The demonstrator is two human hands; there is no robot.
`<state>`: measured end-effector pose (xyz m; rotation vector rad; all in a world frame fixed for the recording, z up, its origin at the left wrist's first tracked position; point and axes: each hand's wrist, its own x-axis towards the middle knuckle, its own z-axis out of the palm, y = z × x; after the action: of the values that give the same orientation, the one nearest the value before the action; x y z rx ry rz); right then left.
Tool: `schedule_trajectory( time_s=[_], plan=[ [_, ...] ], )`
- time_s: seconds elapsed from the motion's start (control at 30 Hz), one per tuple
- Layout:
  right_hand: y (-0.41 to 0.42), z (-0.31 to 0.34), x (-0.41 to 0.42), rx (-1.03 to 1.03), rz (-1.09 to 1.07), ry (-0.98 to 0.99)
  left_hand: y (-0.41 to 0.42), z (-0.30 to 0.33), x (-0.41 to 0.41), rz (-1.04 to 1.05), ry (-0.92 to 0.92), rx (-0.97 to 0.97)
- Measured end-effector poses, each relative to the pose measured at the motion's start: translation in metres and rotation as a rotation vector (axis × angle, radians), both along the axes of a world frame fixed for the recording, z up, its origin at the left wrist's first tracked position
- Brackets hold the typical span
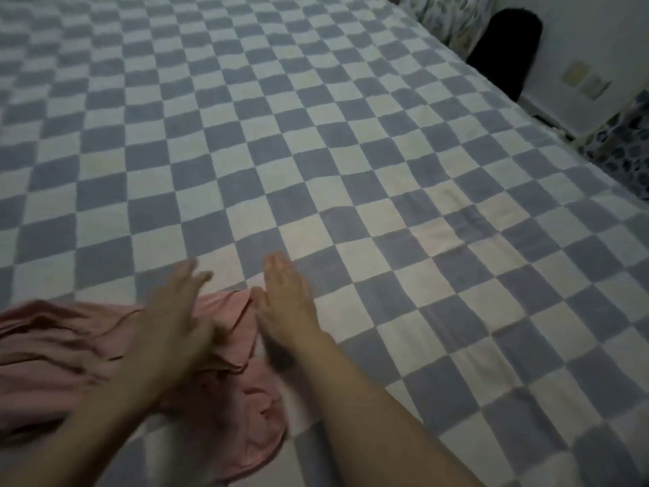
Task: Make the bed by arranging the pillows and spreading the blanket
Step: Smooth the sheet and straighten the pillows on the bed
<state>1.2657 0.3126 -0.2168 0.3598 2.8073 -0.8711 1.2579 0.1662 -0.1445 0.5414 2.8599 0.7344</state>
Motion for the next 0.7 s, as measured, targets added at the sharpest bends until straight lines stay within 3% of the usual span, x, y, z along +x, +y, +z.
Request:
schedule_trajectory(
  time_s=[0.07,0.2,0.27,0.33,0.4,0.47,0.53,0.6,0.63,0.67,0.7],
  plan=[
    [0.059,-0.035,0.017,0.201,0.006,-0.065,0.035,-0.04,-0.005,-0.125,0.016,-0.036],
    [0.229,-0.065,0.144,0.439,-0.381,-0.112,0.142,-0.095,-0.01,-0.051,0.019,-0.042],
    [0.297,-0.054,0.229,0.466,-0.581,-0.242,0.21,-0.121,0.022,-0.093,0.059,-0.078],
    [0.346,-0.041,0.28,0.447,-0.741,-0.401,0.267,-0.138,0.073,-0.288,-0.021,-0.132],
    [0.374,-0.034,0.279,0.491,-0.879,-0.371,0.307,-0.139,0.119,-0.482,0.016,-0.084],
    [0.368,-0.027,0.218,0.498,-0.956,-0.2,0.322,-0.129,0.139,-0.55,0.004,-0.084],
    [0.338,-0.025,0.123,0.312,-0.754,0.011,0.324,-0.155,0.144,-0.555,0.107,-0.13],
    [0.28,-0.025,0.028,0.144,-0.286,0.02,0.305,-0.229,0.127,-0.852,0.012,-0.387],
    [0.256,-0.028,-0.004,0.1,-0.036,0.003,0.301,-0.252,0.127,-1.021,0.149,-0.477],
    [0.241,-0.032,-0.024,0.115,0.145,-0.013,0.3,-0.272,0.116,-1.372,0.496,-0.386],
    [0.255,-0.042,-0.034,0.161,0.213,-0.029,0.295,-0.274,0.1,-1.722,0.644,-0.513]
  ],
)
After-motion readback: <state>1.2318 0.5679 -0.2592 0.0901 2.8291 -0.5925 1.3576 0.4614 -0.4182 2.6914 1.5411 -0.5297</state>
